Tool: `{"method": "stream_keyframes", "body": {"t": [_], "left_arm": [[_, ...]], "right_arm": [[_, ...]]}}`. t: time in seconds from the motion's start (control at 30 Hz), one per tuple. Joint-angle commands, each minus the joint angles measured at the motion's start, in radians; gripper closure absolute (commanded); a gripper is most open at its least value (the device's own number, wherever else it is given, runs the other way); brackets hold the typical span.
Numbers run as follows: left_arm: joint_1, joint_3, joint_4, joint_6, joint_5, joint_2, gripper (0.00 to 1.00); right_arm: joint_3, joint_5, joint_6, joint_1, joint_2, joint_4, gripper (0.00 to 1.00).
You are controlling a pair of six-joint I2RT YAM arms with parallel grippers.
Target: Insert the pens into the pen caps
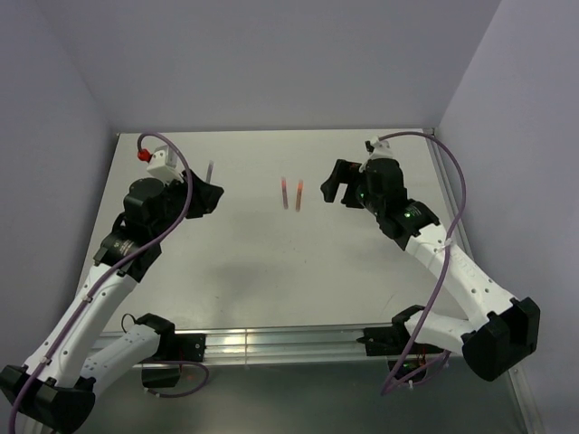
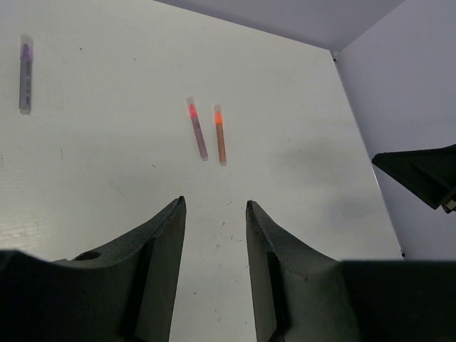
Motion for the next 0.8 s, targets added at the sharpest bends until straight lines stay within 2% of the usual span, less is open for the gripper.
{"method": "stream_keyframes", "body": {"t": [0.0, 0.27, 0.77], "left_arm": [[0.005, -0.001, 0.04, 0.045, 0.008, 0.002, 0.55], [0.005, -0.035, 0.054, 0.052, 0.022, -0.013, 0.55], [0.011, -0.058, 0.045, 0.063, 0.01, -0.099, 0.53]], "right_arm": [[-0.037, -0.035, 0.008, -0.012, -0.076, 0.075, 0.01], [-0.12, -0.06, 0.031, -0.013, -0.177, 0.127, 0.0], [-0.134, -0.06, 0.055, -0.015, -0.259, 0.05, 0.0]]}}
